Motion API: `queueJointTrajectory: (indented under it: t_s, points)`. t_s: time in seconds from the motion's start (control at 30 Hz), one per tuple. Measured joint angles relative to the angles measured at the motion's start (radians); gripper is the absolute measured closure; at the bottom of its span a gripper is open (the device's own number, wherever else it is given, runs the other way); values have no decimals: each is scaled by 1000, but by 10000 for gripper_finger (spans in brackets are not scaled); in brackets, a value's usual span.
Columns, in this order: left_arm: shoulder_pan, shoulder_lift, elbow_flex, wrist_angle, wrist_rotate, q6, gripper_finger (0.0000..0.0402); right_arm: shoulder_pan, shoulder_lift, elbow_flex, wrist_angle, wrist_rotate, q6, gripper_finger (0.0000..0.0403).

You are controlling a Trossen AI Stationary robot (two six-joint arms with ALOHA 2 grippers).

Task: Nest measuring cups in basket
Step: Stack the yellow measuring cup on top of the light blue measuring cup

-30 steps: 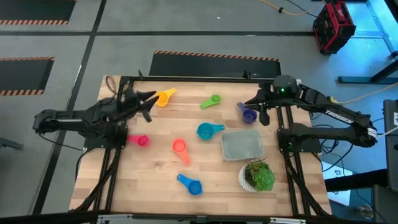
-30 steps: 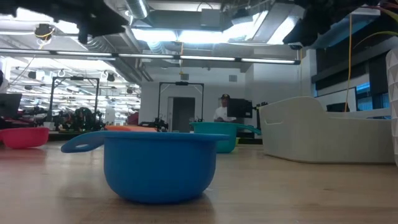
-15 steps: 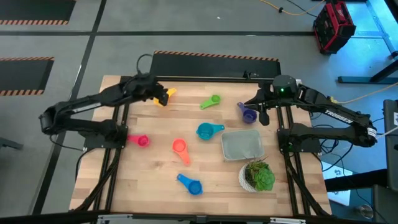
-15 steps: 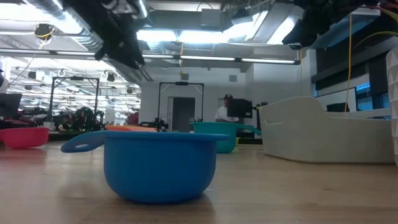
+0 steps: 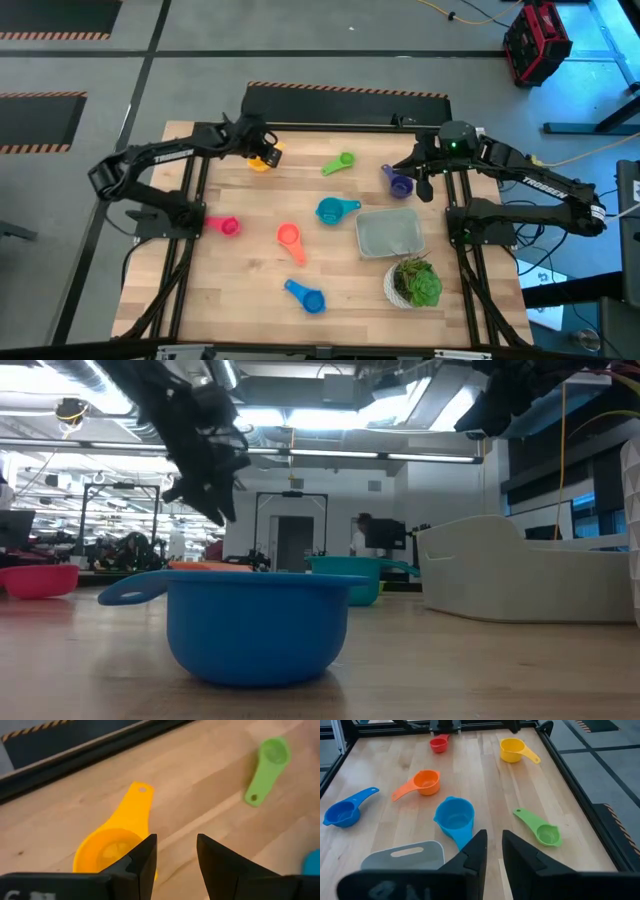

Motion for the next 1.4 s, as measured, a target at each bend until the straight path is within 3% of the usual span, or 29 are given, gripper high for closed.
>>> queueJointTrajectory:
  t_s: [0.9,1.27,1.4]
  points:
    - [-6,253,0,1,-57,-5,269,0,0,0,1,0,-4,338]
    - [-7,263,0,1,-61,-5,270,0,0,0,1,-10,-4,338]
    - [-7,263,0,1,-61,-5,290,0,0,0,1,-9,-4,338]
